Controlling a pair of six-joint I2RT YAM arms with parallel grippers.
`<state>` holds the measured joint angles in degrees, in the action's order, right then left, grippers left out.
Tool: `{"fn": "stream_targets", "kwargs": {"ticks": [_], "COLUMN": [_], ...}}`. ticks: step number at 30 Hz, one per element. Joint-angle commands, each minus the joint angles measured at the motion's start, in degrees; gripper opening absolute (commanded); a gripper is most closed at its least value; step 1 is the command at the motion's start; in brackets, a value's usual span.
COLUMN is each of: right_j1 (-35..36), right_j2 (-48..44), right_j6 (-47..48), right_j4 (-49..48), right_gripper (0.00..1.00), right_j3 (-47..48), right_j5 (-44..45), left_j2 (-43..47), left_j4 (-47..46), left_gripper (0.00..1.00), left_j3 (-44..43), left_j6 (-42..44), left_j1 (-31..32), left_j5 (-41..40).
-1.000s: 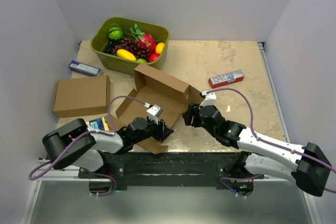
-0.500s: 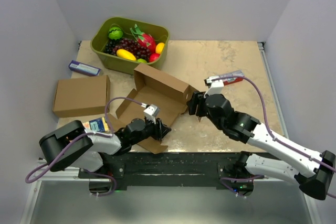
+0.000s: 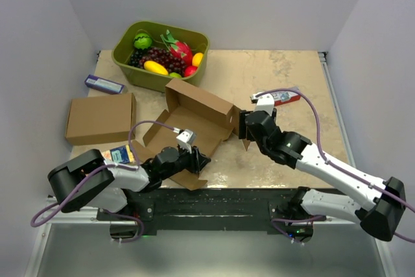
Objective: Fold the paper box
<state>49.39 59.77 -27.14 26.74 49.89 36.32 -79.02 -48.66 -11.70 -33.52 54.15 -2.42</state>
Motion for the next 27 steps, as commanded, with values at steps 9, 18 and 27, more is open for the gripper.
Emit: {"fn": "stream_targets", "kwargs": {"ticks": [9,18,27], "right_j1": [-4.03,-4.47,-4.74], "right_j2": [6.24,5.98,5.89], "right_j6": [7.09,8.5,8.77], "right_j4": [-6.97,-5.47,-5.38], "right_gripper": [0.31,0.19,0.17], "right_j3": [-1.37,-0.41,-0.14], "right_j5": [-3.36,-2.48,-3.36], "left_j2": [1.24,2.2,4.32], "left_j4": [1.38,5.42,13.5], "left_gripper": [0.39,0.43,0.47], "left_j3": [1.51,0.63,-2.09], "left_j6": [0.29,3.36,9.87], "left_j1": [-0.01,-0.01,-0.01], "left_j5": [-3.12,-6.72,-11.65]}}
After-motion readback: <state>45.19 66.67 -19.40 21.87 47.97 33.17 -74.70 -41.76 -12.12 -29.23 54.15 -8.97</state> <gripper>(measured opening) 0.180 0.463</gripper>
